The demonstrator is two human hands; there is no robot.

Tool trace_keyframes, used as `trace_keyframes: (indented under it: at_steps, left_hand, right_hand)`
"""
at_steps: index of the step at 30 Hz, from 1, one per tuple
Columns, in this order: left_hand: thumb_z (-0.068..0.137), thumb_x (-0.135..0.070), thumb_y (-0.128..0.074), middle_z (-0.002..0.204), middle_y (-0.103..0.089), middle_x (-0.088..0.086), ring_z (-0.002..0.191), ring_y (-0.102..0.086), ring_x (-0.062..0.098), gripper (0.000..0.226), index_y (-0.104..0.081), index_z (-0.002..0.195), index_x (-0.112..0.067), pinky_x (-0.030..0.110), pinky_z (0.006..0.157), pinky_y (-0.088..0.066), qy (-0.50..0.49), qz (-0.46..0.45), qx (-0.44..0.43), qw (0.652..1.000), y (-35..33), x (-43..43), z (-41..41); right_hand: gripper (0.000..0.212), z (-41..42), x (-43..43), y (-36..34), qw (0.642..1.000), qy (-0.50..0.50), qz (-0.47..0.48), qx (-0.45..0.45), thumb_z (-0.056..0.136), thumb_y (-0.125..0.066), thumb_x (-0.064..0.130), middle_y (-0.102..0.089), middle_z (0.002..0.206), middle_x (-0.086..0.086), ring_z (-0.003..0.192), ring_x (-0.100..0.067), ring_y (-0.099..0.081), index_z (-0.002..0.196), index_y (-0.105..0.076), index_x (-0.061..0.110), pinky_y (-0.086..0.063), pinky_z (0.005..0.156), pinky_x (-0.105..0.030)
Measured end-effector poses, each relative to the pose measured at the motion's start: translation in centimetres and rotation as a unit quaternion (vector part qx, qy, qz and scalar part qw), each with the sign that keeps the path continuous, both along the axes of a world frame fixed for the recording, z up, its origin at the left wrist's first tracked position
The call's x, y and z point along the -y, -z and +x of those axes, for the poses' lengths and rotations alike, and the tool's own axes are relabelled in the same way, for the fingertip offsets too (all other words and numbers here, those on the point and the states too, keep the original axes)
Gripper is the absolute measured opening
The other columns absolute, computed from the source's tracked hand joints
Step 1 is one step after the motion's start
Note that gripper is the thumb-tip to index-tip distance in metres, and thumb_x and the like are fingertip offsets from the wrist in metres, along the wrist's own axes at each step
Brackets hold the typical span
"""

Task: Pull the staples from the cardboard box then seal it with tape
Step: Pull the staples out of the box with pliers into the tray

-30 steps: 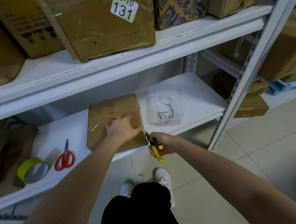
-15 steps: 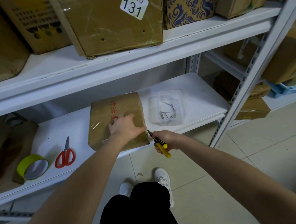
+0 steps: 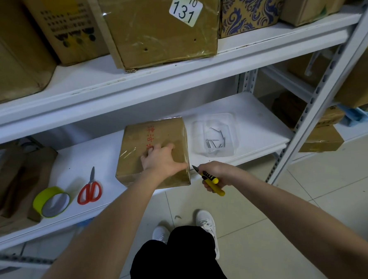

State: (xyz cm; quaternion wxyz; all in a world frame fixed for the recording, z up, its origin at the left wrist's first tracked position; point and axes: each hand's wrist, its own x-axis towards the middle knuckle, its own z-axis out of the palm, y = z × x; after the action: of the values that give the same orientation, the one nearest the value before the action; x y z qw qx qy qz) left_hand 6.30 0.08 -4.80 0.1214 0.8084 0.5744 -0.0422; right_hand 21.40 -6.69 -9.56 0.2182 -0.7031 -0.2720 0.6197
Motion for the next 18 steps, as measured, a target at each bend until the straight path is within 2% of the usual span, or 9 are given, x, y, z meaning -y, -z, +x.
trace_keyframes:
  at_steps: [3,10,13,15,18]
  left_hand:
    - [0.070,-0.063,-0.064,0.137,-0.042,0.007,0.129,-0.038,0.030,0.072,-0.043,0.133,-0.035,0.050,0.107,-0.031,0.010,0.000,-0.001,1.000,-0.2,0.3,-0.4]
    - [0.069,-0.059,-0.067,0.136,-0.041,0.005,0.129,-0.037,0.029,0.072,-0.042,0.132,-0.036,0.051,0.107,-0.029,0.017,-0.010,0.013,1.000,-0.2,0.8,-1.3]
    - [0.068,-0.058,-0.069,0.135,-0.041,0.004,0.128,-0.038,0.028,0.071,-0.042,0.130,-0.035,0.051,0.106,-0.030,0.023,-0.015,0.020,0.999,0.0,0.9,-1.9]
    - [0.067,-0.056,-0.070,0.134,-0.039,0.003,0.127,-0.038,0.028,0.071,-0.041,0.129,-0.035,0.051,0.106,-0.030,0.024,-0.020,0.024,0.999,0.1,0.8,-2.5]
    - [0.067,-0.051,-0.071,0.134,-0.040,0.003,0.126,-0.040,0.028,0.072,-0.040,0.130,-0.035,0.052,0.105,-0.031,0.026,-0.022,0.009,0.999,0.1,0.3,-3.6]
  right_hand:
    - [0.019,0.4,0.2,-0.2,1.000,-0.012,-0.008,0.000,0.094,-0.045,0.023,-0.055,0.072,-0.013,0.056,-0.023,-0.053,0.089,-0.049,0.005,-0.047,0.053,-0.027]
    - [0.019,-1.0,0.7,-0.1,0.997,-0.046,0.005,0.061,0.093,-0.047,0.018,-0.048,0.072,-0.013,0.056,-0.023,-0.045,0.080,-0.044,0.005,-0.043,0.052,-0.027]
    - [0.021,-0.6,2.1,-0.4,0.996,-0.087,-0.029,-0.012,0.094,-0.044,0.022,-0.050,0.072,-0.011,0.057,-0.022,-0.049,0.081,-0.047,0.005,-0.046,0.054,-0.027]
    - [0.023,0.0,2.7,-0.5,0.997,-0.059,-0.019,-0.039,0.096,-0.041,0.024,-0.050,0.070,-0.011,0.057,-0.023,-0.049,0.081,-0.046,0.007,-0.046,0.055,-0.027]
    - [0.020,1.7,2.0,-0.4,0.999,0.025,0.028,0.013,0.095,-0.045,0.022,-0.051,0.066,-0.012,0.054,-0.024,-0.050,0.083,-0.046,0.006,-0.047,0.055,-0.030]
